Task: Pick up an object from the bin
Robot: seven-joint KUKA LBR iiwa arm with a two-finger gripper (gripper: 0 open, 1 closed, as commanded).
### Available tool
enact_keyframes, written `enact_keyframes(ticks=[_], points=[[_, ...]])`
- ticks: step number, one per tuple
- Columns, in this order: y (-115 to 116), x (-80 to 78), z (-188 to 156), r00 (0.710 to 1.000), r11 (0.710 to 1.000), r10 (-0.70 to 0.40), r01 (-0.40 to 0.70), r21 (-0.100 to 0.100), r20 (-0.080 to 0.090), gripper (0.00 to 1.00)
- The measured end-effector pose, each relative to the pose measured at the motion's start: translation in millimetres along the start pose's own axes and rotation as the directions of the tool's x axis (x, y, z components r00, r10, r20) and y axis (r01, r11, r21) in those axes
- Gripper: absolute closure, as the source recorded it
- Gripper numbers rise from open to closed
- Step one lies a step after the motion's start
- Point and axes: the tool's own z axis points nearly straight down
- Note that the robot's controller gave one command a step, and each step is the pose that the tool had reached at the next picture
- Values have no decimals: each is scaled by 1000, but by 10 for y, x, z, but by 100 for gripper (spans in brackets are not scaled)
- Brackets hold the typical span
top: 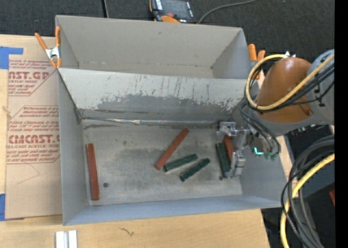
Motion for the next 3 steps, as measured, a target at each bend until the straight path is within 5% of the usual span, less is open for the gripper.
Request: enact_keyframes(ticks=[1,2,3], points=[[472,265,663,1000,1000,30,-30,-3,-2,0],[442,242,625,999,999,32,-32,0,5,100],[678,242,-914,999,999,45,-45,0,16,100]])
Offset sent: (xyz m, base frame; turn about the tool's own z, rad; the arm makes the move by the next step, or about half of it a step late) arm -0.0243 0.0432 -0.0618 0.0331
